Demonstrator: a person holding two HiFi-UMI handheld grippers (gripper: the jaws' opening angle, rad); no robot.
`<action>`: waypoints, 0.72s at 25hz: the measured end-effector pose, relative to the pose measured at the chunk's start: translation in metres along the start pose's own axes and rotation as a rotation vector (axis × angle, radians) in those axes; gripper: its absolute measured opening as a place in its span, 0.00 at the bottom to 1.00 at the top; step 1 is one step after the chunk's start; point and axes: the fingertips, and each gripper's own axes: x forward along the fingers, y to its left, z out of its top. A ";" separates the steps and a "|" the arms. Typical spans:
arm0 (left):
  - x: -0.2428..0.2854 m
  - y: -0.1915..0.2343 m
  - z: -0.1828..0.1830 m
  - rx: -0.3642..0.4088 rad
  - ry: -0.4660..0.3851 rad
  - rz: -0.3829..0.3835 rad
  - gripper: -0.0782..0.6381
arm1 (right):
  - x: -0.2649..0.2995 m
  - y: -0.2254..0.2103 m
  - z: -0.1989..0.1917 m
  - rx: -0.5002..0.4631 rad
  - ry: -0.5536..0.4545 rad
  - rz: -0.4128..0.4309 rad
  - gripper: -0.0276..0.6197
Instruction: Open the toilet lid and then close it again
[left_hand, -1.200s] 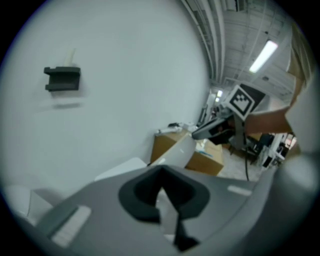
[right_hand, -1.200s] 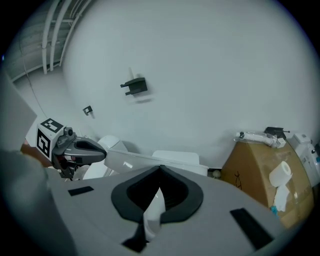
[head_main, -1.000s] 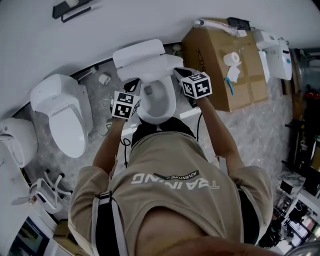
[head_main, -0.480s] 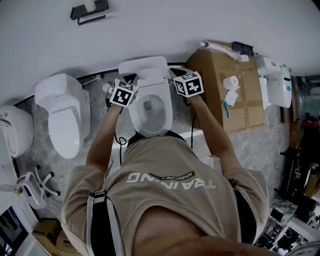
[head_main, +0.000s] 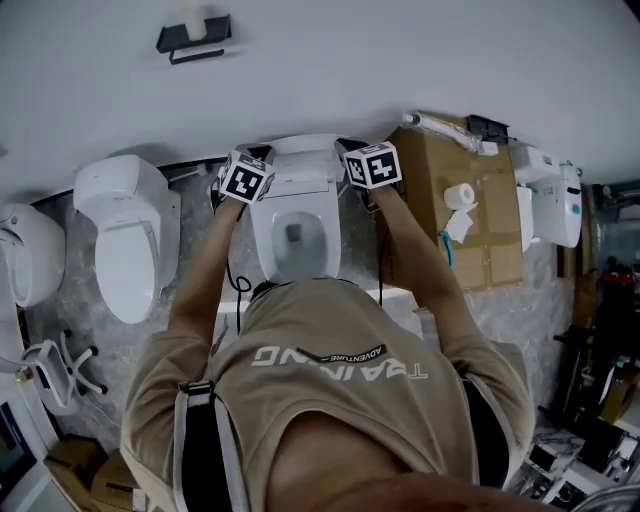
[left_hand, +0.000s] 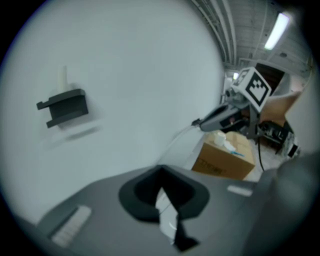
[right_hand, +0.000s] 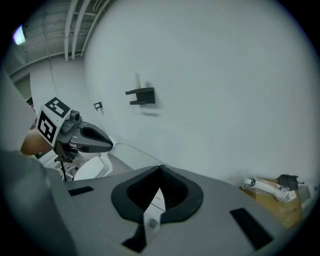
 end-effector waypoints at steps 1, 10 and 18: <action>0.001 0.003 0.002 -0.002 0.001 -0.001 0.11 | 0.002 -0.001 0.003 -0.005 0.001 0.000 0.06; 0.022 0.033 0.021 0.000 0.010 0.010 0.11 | 0.029 -0.025 0.043 0.018 -0.003 0.014 0.06; 0.041 0.067 0.035 0.000 0.033 0.043 0.11 | 0.053 -0.043 0.068 0.005 0.006 0.007 0.06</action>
